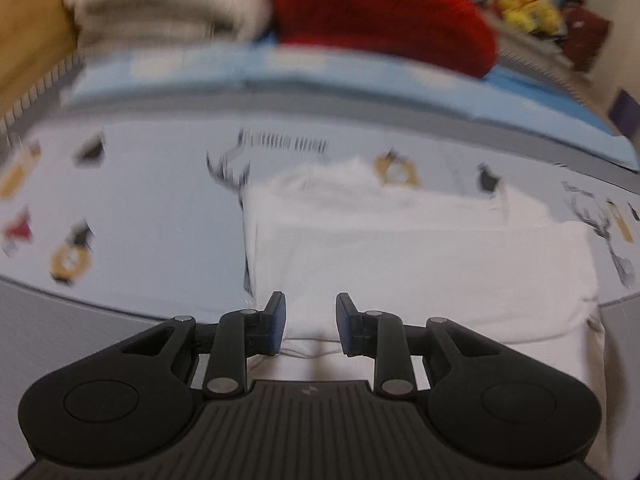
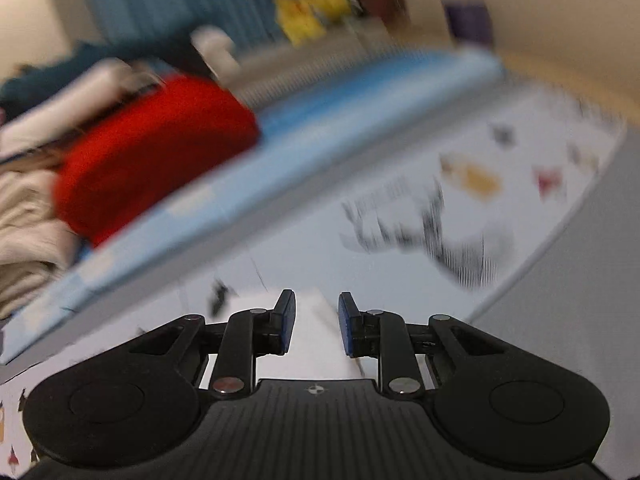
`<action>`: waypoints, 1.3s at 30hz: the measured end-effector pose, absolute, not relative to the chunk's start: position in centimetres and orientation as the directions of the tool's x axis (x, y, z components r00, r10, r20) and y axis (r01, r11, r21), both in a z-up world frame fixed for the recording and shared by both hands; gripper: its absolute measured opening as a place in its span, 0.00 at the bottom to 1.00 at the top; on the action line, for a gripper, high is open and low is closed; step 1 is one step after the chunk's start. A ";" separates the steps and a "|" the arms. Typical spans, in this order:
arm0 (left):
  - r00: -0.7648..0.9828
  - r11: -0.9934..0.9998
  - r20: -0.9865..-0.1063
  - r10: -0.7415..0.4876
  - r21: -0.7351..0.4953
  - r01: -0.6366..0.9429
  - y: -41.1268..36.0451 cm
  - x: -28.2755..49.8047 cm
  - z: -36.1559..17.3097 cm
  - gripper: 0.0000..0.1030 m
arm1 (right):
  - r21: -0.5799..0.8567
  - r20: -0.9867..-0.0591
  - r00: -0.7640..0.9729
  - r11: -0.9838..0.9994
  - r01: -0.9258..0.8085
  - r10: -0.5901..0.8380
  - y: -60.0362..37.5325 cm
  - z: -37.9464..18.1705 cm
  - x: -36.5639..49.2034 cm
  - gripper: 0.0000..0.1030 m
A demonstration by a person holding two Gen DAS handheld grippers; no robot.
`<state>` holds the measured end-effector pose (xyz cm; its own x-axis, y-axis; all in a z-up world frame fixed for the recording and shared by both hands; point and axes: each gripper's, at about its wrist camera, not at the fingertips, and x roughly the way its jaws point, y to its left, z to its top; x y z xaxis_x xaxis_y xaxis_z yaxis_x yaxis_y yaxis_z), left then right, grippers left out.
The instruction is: Fold small clothes
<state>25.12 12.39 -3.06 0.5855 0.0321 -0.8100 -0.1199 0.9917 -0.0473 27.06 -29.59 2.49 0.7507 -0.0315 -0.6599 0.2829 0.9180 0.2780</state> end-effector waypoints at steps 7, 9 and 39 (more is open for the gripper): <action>0.688 0.993 -0.726 -0.007 -0.087 -0.081 10.8 13.5 2.7 0.42 | 0.218 -0.534 0.834 0.976 -0.021 0.137 -28.2 7.9 15.8 0.24; 0.692 0.994 -0.722 -0.014 -0.088 -0.072 10.4 9.9 3.2 0.42 | 0.209 -0.549 0.817 0.976 -0.069 0.175 -28.7 7.7 12.6 0.24; 0.316 0.959 -0.949 -0.008 -0.097 -0.266 14.9 1.2 -9.7 0.61 | 0.035 -0.949 0.314 0.988 0.152 -0.015 -31.9 -10.8 6.3 0.50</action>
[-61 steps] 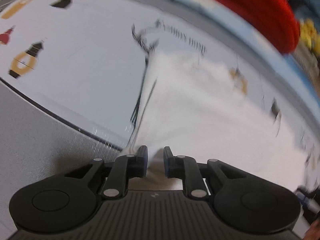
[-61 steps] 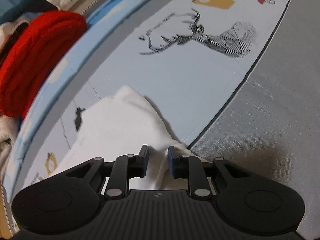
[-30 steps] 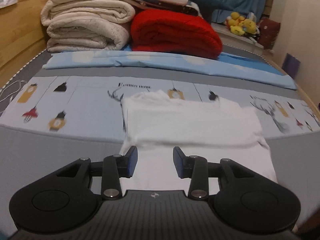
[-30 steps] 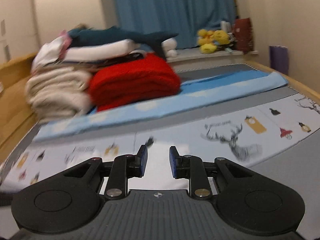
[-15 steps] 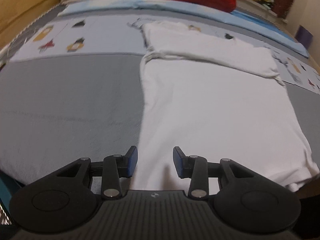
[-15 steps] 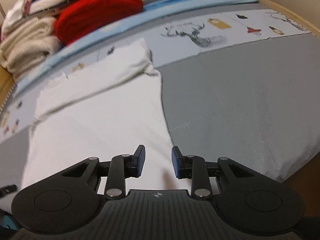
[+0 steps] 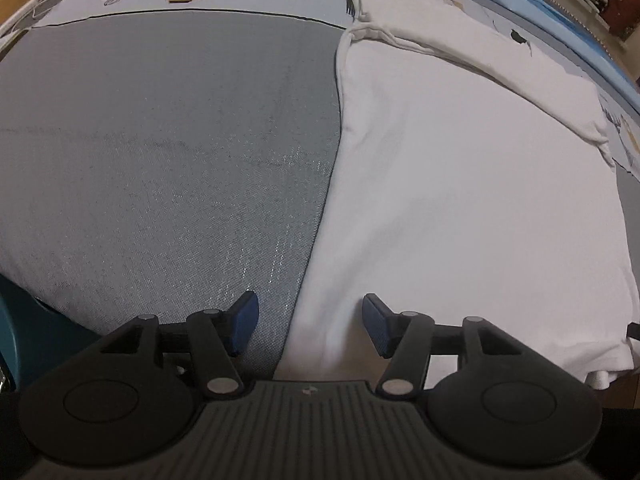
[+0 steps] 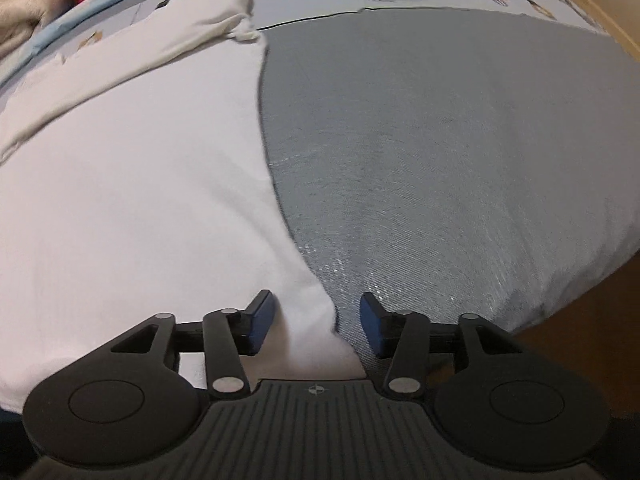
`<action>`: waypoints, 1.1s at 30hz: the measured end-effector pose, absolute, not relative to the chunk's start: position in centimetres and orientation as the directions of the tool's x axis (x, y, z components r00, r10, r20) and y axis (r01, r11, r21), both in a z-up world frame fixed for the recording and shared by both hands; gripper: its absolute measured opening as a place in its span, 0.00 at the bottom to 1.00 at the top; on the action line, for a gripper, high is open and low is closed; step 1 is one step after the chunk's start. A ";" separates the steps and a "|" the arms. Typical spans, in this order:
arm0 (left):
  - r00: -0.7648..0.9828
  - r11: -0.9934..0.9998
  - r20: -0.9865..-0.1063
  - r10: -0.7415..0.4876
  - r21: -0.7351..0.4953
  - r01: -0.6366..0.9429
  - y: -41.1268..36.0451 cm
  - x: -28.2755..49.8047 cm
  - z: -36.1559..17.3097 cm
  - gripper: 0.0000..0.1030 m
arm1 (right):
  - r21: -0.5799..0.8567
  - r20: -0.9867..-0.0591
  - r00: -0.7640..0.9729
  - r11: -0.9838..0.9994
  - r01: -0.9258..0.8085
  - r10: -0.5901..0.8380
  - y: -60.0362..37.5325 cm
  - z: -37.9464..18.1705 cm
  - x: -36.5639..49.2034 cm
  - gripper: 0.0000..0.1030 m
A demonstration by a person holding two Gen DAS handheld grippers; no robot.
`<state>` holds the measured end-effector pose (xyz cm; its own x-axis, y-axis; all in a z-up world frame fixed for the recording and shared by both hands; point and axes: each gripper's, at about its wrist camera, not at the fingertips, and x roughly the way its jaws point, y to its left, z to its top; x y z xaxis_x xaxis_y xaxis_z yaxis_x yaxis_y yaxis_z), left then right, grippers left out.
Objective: Fold small clothes
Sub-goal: 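Grasp the shirt's folded side edge with the left tool while the right tool grasps beside it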
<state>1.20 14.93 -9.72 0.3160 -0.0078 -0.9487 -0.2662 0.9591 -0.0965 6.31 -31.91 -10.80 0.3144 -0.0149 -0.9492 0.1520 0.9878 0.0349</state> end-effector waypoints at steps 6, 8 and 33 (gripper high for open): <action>0.322 0.946 -0.946 -0.031 -0.131 -0.296 16.0 0.7 -9.5 0.61 | 0.065 -0.947 0.321 0.984 0.163 0.009 -31.8 -10.8 6.1 0.48; 0.322 0.940 -0.946 -0.045 -0.149 -0.307 16.2 0.5 -9.4 0.61 | 0.083 -0.946 0.322 0.981 0.178 0.022 -32.3 -10.8 6.2 0.47; 0.307 0.971 -0.949 -0.065 -0.131 -0.200 14.3 0.9 -9.9 0.18 | 0.050 -0.953 0.304 0.989 0.138 0.006 -32.3 -11.1 5.5 0.12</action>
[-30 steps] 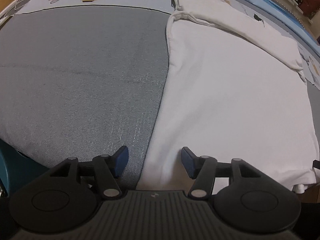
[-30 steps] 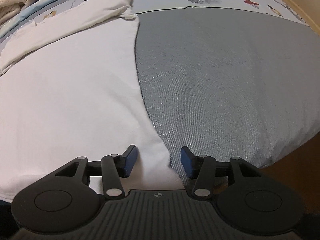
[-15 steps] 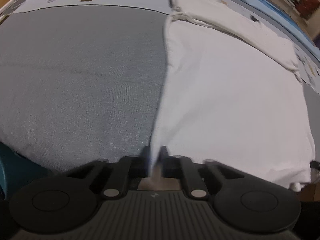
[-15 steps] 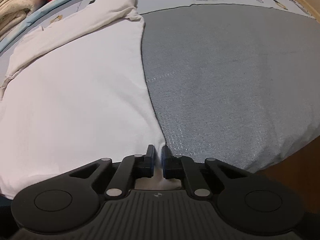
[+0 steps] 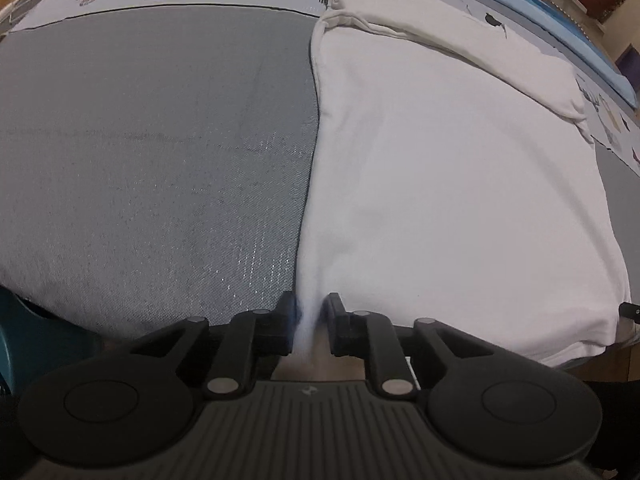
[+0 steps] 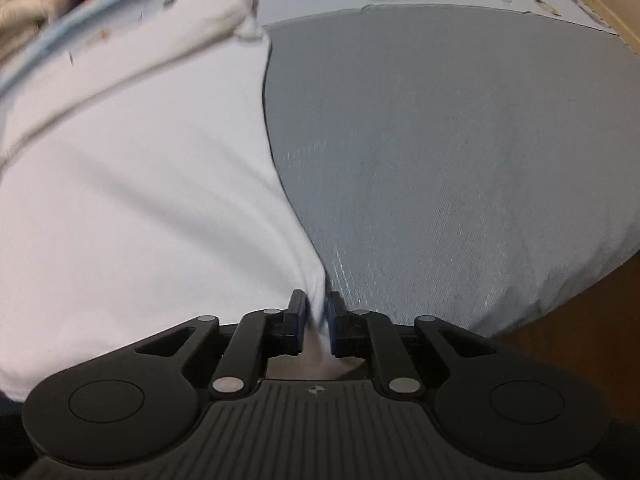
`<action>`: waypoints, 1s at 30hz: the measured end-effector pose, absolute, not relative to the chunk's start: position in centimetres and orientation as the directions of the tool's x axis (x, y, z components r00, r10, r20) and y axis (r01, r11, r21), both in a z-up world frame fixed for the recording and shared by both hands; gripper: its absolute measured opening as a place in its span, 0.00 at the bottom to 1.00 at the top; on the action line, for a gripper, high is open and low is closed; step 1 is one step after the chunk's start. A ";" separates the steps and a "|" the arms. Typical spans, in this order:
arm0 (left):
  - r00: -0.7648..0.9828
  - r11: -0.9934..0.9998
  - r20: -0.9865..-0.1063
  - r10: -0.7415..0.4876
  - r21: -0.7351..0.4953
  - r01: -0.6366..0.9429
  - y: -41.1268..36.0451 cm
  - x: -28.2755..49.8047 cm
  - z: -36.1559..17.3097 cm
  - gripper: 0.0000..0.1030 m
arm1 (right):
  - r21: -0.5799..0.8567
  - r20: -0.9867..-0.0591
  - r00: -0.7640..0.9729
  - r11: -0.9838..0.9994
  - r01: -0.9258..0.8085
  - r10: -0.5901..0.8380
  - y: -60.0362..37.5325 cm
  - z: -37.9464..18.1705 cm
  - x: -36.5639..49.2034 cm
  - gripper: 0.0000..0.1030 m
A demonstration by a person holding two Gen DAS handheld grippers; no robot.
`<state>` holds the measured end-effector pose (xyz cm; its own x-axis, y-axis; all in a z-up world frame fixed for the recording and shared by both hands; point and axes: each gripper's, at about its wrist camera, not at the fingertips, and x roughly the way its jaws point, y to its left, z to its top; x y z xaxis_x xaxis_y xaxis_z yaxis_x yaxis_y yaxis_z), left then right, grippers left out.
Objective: Fold small clothes
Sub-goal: 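Grasp the shirt's folded side edge with the left tool while the right tool grasps beside it, then lift the shirt edge with both tools and fold it over the body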
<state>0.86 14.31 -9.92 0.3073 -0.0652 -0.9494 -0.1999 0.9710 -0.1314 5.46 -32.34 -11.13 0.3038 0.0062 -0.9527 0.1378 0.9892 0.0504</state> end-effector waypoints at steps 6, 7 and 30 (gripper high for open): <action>0.311 0.978 -0.949 -0.053 -0.112 -0.177 13.6 0.7 -9.9 0.21 | 0.005 -0.951 0.309 0.996 0.086 -0.022 -31.8 -11.1 5.5 0.12; 0.312 0.979 -0.949 -0.047 -0.105 -0.172 13.4 0.8 -10.0 0.21 | -0.002 -0.950 0.311 0.997 0.076 -0.026 -31.8 -11.2 5.5 0.12; 0.658 0.986 -0.739 -0.148 -0.165 0.037 14.4 -4.6 5.7 0.02 | 0.284 -0.673 0.706 0.958 -0.028 0.221 -36.2 6.6 -0.3 0.03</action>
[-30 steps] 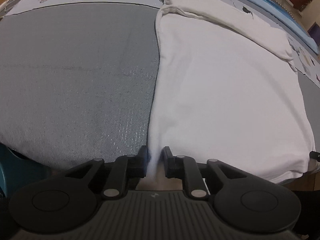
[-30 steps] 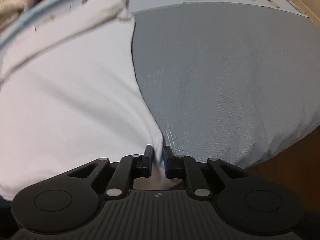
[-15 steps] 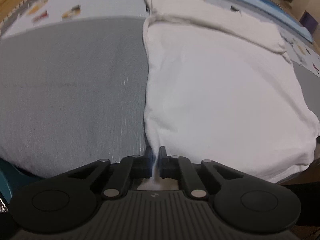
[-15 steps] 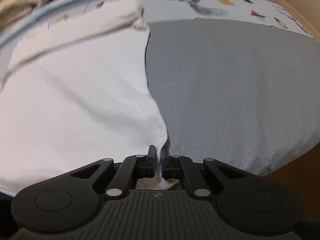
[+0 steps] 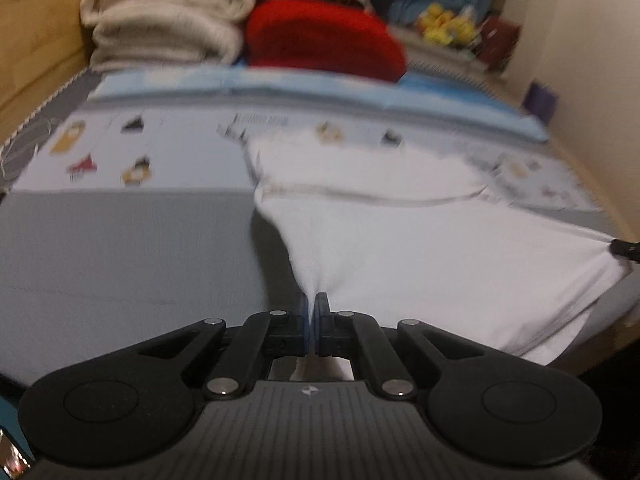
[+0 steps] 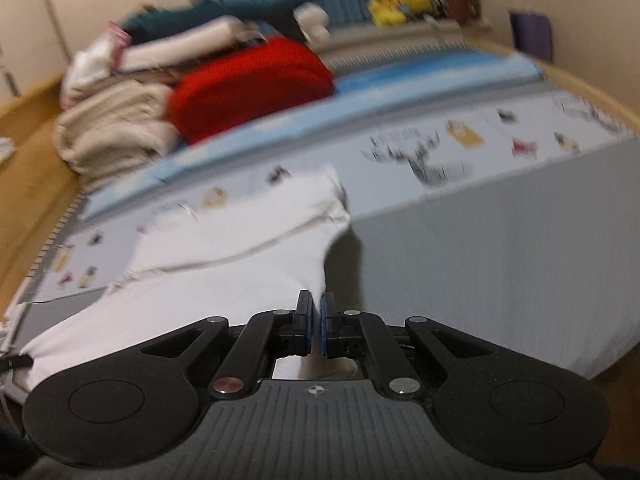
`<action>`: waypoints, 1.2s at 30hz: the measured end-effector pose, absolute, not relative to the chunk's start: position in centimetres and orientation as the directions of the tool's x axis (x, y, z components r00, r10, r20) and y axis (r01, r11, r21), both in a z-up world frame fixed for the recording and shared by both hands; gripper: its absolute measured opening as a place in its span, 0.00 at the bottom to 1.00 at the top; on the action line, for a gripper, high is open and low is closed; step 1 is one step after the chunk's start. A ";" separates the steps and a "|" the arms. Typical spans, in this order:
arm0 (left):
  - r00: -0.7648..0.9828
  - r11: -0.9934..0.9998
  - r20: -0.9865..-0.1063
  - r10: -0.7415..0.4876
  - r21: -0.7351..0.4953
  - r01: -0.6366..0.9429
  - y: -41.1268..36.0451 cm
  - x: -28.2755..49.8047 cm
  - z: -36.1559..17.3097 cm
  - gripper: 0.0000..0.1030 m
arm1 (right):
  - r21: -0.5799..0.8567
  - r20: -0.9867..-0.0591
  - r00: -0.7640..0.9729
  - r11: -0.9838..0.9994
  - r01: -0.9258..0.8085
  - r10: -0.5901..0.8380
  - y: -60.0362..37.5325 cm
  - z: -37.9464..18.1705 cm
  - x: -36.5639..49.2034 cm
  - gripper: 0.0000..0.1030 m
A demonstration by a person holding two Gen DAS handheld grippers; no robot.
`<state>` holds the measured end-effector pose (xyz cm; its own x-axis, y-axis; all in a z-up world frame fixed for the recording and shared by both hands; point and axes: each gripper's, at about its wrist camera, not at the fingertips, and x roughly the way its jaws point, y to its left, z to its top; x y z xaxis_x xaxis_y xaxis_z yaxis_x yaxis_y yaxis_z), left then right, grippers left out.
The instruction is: Fold small clothes
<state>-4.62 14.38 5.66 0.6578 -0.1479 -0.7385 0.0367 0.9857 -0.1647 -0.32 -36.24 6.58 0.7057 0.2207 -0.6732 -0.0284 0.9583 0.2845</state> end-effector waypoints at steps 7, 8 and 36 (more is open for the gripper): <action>0.725 0.964 -0.643 -0.247 -0.241 0.114 17.0 -10.3 13.1 0.02 | 0.340 -0.564 0.763 0.931 -0.133 0.315 -39.6 13.7 -6.4 0.03; 0.718 0.960 -0.648 -0.255 -0.261 0.105 17.3 -10.0 12.8 0.02 | 0.341 -0.570 0.760 0.932 -0.127 0.312 -39.8 13.5 -6.2 0.03; 0.415 0.972 -0.892 -0.178 -0.225 -0.066 20.6 12.4 -7.0 0.43 | 0.134 -0.900 0.403 0.985 -0.108 0.166 -35.2 -7.5 17.1 0.26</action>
<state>12.43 20.64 -6.99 0.4154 -0.1782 -0.8920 -0.0660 0.9721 -0.2250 17.12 -35.23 -7.50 0.4034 0.1664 -0.8998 -0.1077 0.9851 0.1339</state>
